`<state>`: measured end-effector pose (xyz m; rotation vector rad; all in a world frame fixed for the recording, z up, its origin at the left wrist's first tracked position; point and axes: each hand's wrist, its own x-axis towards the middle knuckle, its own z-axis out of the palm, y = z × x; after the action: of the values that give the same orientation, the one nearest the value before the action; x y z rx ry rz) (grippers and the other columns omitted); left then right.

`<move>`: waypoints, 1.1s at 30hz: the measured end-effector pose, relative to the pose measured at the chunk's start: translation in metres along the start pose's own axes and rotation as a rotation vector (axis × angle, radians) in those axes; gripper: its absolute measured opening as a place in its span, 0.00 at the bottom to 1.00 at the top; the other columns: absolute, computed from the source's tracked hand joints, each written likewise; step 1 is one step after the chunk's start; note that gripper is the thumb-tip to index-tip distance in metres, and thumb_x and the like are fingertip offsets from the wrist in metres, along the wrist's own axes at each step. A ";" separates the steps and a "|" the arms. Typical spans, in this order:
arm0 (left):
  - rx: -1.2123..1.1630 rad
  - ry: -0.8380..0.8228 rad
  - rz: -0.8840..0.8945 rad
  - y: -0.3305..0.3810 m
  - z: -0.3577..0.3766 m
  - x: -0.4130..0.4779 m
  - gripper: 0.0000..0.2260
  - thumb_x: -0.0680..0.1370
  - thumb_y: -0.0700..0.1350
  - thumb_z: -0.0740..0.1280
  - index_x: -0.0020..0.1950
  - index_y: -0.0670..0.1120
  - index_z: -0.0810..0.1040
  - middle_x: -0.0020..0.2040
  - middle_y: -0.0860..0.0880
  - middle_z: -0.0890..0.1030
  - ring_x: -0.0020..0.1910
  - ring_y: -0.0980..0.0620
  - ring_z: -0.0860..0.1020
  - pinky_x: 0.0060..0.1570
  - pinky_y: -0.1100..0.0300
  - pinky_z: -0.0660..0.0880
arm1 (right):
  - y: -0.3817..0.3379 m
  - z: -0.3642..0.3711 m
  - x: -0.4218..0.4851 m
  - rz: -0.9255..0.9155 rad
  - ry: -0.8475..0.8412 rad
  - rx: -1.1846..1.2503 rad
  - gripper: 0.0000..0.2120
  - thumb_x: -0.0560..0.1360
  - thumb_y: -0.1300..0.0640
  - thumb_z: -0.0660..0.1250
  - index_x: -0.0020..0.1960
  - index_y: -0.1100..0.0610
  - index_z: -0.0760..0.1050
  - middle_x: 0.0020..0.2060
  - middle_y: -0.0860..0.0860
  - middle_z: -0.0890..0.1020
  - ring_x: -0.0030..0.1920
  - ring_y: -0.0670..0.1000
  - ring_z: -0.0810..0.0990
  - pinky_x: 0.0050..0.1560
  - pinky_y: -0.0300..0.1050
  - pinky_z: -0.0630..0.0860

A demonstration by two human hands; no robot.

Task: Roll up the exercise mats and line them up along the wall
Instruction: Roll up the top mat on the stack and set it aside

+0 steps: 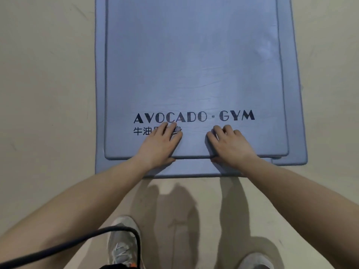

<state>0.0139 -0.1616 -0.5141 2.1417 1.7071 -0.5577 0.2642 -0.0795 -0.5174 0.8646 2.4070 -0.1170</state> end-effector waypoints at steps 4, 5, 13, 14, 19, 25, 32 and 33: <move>-0.054 0.171 0.168 -0.011 -0.004 -0.012 0.21 0.75 0.57 0.69 0.59 0.44 0.79 0.65 0.41 0.80 0.62 0.38 0.80 0.37 0.47 0.84 | 0.010 -0.011 -0.006 -0.122 0.061 0.038 0.26 0.71 0.38 0.66 0.57 0.59 0.76 0.51 0.57 0.79 0.44 0.61 0.78 0.31 0.47 0.66; -0.074 0.231 0.192 -0.014 -0.006 -0.017 0.19 0.78 0.58 0.63 0.58 0.44 0.80 0.62 0.42 0.82 0.58 0.40 0.82 0.36 0.47 0.84 | 0.014 -0.013 -0.010 -0.148 0.102 0.070 0.24 0.74 0.39 0.61 0.56 0.58 0.76 0.50 0.56 0.79 0.44 0.61 0.78 0.31 0.47 0.66; -0.144 0.416 -0.205 -0.047 -0.103 0.010 0.13 0.87 0.53 0.54 0.60 0.49 0.75 0.50 0.45 0.84 0.45 0.38 0.80 0.39 0.51 0.71 | 0.033 -0.085 0.004 0.243 0.791 0.124 0.10 0.76 0.61 0.70 0.57 0.57 0.78 0.45 0.57 0.81 0.40 0.61 0.77 0.49 0.55 0.65; -0.112 0.449 -0.243 -0.051 -0.110 0.019 0.13 0.87 0.54 0.55 0.60 0.50 0.76 0.51 0.45 0.84 0.45 0.39 0.80 0.41 0.50 0.71 | 0.029 -0.085 0.012 0.280 0.848 0.126 0.19 0.69 0.67 0.72 0.58 0.57 0.78 0.46 0.56 0.80 0.41 0.61 0.76 0.50 0.55 0.62; 0.021 0.703 -0.303 -0.052 -0.105 0.065 0.07 0.77 0.42 0.74 0.54 0.47 0.81 0.50 0.44 0.79 0.46 0.40 0.76 0.47 0.48 0.67 | 0.046 -0.071 0.061 0.433 0.900 0.183 0.27 0.65 0.70 0.69 0.60 0.52 0.80 0.55 0.57 0.79 0.52 0.62 0.75 0.54 0.56 0.60; 0.150 0.473 -0.145 -0.065 -0.054 0.063 0.48 0.70 0.72 0.68 0.79 0.40 0.65 0.74 0.37 0.68 0.75 0.33 0.64 0.76 0.36 0.58 | 0.080 -0.071 0.109 0.205 0.885 0.326 0.10 0.79 0.53 0.64 0.52 0.54 0.84 0.47 0.55 0.80 0.47 0.64 0.77 0.56 0.58 0.68; 0.067 0.265 -0.084 -0.079 -0.055 0.089 0.49 0.66 0.67 0.73 0.81 0.49 0.59 0.73 0.45 0.71 0.70 0.41 0.70 0.73 0.44 0.65 | 0.081 -0.047 0.069 0.129 0.363 0.030 0.60 0.59 0.23 0.72 0.80 0.56 0.60 0.76 0.56 0.68 0.76 0.61 0.64 0.77 0.70 0.49; 0.031 0.247 -0.087 -0.078 -0.055 0.089 0.47 0.67 0.65 0.74 0.81 0.50 0.60 0.72 0.47 0.72 0.67 0.42 0.72 0.69 0.47 0.69 | 0.082 -0.044 0.070 0.122 0.335 0.028 0.60 0.59 0.27 0.76 0.80 0.55 0.59 0.76 0.56 0.68 0.75 0.61 0.65 0.77 0.70 0.50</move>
<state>-0.0394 -0.0426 -0.5130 2.2447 1.9401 -0.3556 0.2481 0.0356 -0.5102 1.1167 2.6547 0.0457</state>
